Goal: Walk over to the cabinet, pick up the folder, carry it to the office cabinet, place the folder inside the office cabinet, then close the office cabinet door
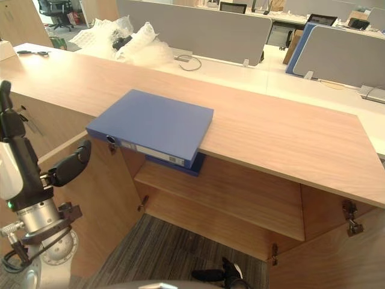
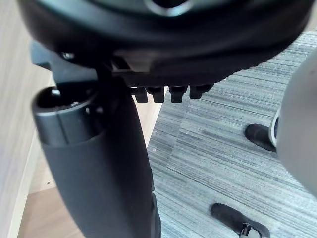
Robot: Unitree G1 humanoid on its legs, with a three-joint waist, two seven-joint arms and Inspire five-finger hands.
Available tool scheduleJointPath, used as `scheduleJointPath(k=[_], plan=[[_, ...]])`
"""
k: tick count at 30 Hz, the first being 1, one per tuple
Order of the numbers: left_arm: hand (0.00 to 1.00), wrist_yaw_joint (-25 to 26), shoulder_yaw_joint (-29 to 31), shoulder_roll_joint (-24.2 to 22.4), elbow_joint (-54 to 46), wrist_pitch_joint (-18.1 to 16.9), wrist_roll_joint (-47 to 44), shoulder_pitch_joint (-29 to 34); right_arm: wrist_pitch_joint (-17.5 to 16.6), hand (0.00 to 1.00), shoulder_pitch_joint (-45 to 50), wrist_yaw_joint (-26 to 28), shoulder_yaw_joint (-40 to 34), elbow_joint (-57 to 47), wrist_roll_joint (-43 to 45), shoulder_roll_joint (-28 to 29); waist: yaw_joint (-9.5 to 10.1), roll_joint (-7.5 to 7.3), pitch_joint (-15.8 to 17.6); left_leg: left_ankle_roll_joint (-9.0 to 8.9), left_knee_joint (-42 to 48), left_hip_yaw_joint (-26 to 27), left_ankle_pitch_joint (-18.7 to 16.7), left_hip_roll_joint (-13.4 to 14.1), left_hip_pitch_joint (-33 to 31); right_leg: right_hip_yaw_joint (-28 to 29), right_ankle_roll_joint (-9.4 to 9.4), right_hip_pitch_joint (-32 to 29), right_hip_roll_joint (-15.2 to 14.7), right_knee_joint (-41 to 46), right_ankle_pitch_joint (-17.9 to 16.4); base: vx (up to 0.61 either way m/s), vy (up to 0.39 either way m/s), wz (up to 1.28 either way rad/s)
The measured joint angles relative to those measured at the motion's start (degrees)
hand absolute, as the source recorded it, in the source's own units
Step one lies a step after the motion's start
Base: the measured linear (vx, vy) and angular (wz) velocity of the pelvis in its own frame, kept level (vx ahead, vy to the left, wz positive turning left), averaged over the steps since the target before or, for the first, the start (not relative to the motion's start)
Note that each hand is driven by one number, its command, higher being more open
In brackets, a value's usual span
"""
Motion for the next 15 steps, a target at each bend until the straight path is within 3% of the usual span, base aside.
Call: scheduleJointPath(k=[8,15], plan=[[1.00,1.4,0.2,3.1,5.4,3.1,6.2,-3.6,-1.0,1.00,-0.5,0.3,3.3,2.3,-0.2,-2.4,-0.19,0.26,0.2,-0.29,-1.9,0.8,1.4,0.4,0.8,2.4,-0.49,-1.0,0.1,0.9,-0.3,-0.03,-0.003,-0.06],[1.00,0.2,-1.9,8.0,7.8,2.1,8.2,-4.1,-1.3,1.00,-1.0,0.3,3.3,3.6,-0.3,-2.8,-0.38,0.49,0.3,-0.35,-3.6,1.8,2.6,0.7,1.8,3.9,-0.53,-1.7,0.0,1.7,-0.3,-0.05,0.008,-0.07]])
